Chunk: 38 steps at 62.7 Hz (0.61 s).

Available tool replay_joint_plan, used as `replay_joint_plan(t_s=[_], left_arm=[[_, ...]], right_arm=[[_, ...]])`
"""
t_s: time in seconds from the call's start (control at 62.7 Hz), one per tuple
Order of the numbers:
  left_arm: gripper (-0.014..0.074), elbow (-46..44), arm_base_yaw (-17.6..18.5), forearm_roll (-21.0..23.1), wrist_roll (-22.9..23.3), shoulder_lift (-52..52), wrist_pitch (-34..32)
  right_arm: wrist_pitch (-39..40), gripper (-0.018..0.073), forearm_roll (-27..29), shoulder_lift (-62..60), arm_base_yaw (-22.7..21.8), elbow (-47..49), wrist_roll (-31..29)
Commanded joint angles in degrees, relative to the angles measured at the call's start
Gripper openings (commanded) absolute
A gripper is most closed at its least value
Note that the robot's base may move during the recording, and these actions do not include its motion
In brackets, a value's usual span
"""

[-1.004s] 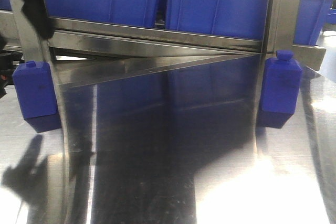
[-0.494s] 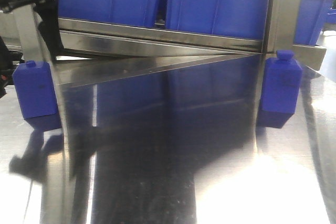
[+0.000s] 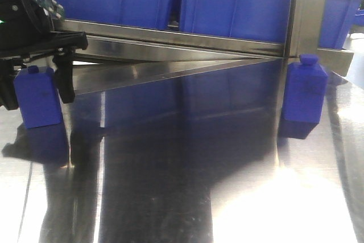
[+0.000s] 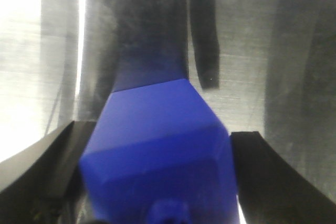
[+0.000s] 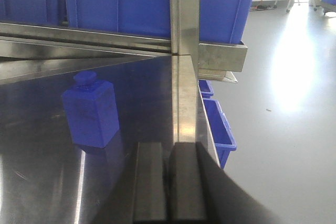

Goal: Pick and sort blue part to right shelf
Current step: 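Lower the left gripper onto the nearer blue bottle-shaped part, grasp, lift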

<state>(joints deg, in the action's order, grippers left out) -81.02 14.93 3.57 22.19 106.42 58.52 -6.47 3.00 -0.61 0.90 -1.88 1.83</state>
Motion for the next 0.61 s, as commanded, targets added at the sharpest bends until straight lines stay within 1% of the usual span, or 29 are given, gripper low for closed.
replay_joint_plan(t_s=[0.0,0.112,0.223,0.287,0.351,0.478,0.542,0.59], left_arm=[[0.0545,-1.77,0.35,0.06,0.75,-2.56,-1.11],[0.0487,-2.02,0.35,0.06,0.75,-2.56,-1.24],[0.0387,-2.48,0.35,0.06,0.75,-2.56,-1.24],[0.0349,-2.7,0.35,0.06,0.75,-2.56,-0.81],[0.0332,-3.04,0.35,0.06,0.75,-2.56,-0.2],[0.0332,-4.68,0.35,0.06,0.35,-2.56,2.16],[0.0333,-6.03,0.44,0.18,-2.44,-2.67,4.49],[0.0333,-6.69,0.7,-0.12,-3.68,-3.21,5.91]], right_arm=[[5.22,0.0129,0.19,-1.19,0.03,1.35,-0.16],[5.34,0.0129,0.2,-1.19,0.03,1.35,-0.16],[5.4,0.0129,0.26,-1.19,0.03,1.35,-0.16],[5.39,0.0129,0.25,-1.19,0.03,1.35,-0.16],[5.51,0.0129,0.25,-1.19,0.03,1.35,-0.16],[5.56,0.0129,0.25,-1.19,0.03,1.35,-0.16],[5.56,0.0129,0.25,-1.19,0.03,1.35,-0.16],[5.63,0.0129,0.25,-1.19,0.03,1.35,-0.16]])
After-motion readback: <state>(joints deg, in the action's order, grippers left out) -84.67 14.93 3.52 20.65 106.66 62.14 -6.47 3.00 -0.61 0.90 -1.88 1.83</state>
